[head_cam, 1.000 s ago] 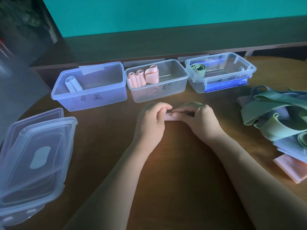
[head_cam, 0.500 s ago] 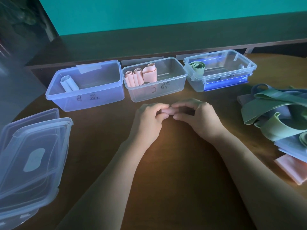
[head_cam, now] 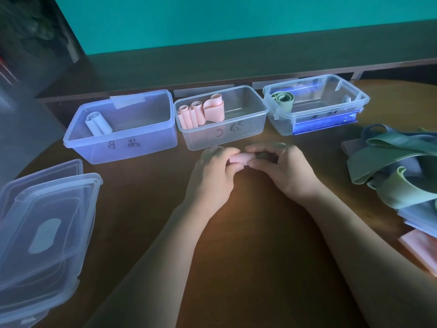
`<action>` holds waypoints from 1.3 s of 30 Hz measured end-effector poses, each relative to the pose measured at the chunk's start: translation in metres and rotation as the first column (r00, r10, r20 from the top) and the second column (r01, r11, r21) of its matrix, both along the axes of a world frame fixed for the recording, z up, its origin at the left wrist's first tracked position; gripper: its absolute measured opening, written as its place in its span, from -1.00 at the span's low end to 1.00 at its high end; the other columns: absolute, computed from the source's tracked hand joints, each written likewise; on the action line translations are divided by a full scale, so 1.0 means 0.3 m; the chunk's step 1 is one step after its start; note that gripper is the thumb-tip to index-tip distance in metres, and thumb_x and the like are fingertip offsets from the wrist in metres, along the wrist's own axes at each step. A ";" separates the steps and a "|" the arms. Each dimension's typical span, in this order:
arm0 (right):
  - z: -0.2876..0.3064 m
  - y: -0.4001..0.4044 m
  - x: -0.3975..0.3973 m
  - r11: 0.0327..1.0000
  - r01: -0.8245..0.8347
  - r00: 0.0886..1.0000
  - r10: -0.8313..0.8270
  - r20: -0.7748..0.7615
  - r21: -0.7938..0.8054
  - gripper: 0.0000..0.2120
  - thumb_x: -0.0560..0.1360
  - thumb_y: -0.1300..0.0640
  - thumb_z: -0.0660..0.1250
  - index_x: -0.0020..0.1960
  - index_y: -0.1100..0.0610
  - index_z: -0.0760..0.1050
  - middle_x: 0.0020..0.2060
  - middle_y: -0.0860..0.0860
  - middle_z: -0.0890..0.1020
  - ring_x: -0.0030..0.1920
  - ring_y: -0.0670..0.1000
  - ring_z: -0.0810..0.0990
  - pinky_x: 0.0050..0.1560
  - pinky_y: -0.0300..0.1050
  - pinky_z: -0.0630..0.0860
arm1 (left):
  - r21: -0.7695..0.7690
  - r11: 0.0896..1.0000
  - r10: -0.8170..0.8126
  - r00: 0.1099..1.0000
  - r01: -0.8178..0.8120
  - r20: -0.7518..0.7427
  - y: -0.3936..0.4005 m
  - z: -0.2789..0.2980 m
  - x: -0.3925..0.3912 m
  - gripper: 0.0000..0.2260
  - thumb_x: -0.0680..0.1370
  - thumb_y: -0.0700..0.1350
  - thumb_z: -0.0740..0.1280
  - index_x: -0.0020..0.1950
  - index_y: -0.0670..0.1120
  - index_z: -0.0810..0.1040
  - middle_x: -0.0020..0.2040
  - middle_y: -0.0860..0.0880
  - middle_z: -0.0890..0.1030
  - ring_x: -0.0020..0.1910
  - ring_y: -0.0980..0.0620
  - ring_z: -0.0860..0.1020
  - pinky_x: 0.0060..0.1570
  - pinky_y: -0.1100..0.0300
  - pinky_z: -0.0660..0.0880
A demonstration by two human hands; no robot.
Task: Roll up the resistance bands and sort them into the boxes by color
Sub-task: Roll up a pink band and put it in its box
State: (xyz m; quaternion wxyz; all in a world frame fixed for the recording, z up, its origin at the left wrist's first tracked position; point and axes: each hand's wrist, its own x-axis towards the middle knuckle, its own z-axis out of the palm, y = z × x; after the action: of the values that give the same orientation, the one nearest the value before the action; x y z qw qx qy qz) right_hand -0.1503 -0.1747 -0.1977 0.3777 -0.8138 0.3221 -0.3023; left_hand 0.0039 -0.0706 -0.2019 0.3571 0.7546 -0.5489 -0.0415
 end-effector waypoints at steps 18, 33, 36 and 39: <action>0.186 -0.019 0.075 0.992 0.030 0.949 -0.068 0.309 0.123 -0.83 0.50 0.16 0.50 0.07 0.02 0.67 -0.17 -0.19 0.73 -0.13 -0.23 0.68 -0.04 -0.42 0.51 | -0.406 0.883 -0.047 0.818 -0.234 -0.573 -0.002 0.037 0.012 -0.77 0.53 -0.06 0.49 0.18 0.01 0.67 0.01 0.21 0.70 0.07 0.19 0.65 0.11 0.23 0.58; 0.246 -0.370 0.393 0.948 0.005 0.938 -0.115 -0.326 -0.319 -0.86 0.47 0.30 0.42 -0.01 0.14 0.68 -0.16 0.02 0.73 -0.11 -0.02 0.65 -0.12 -0.23 0.53 | -0.461 0.815 0.140 0.891 -0.352 -0.432 -0.024 0.018 0.073 -0.78 0.61 0.02 0.39 0.23 0.00 0.60 -0.01 0.16 0.64 0.00 0.12 0.60 -0.03 0.32 0.54; 0.250 -0.403 0.448 0.929 -0.005 0.906 -0.154 -0.395 -0.371 -0.80 0.51 0.25 0.42 0.13 0.15 0.58 -0.07 0.13 0.69 -0.04 0.15 0.64 0.02 0.00 0.61 | -0.461 0.821 0.127 0.895 -0.336 -0.427 -0.026 0.018 0.067 -0.76 0.61 0.00 0.39 0.24 -0.04 0.60 -0.02 0.13 0.64 -0.02 0.09 0.60 -0.05 0.31 0.54; 0.246 -0.410 0.473 0.921 -0.011 0.859 -0.190 -0.475 -0.389 -0.77 0.51 0.24 0.44 0.15 0.14 0.56 0.00 0.18 0.65 0.00 0.22 0.62 0.03 0.06 0.61 | -0.454 0.827 0.124 0.894 -0.333 -0.431 -0.025 0.018 0.067 -0.75 0.61 0.02 0.39 0.24 -0.04 0.60 -0.01 0.14 0.63 -0.01 0.12 0.59 -0.05 0.37 0.52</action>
State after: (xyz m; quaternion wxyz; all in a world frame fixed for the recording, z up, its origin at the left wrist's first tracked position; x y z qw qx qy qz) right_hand -0.0084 -0.2976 -0.1240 0.1015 -0.9052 0.3831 -0.1531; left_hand 0.0239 -0.0782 -0.1964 0.6486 0.6691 -0.3627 0.0043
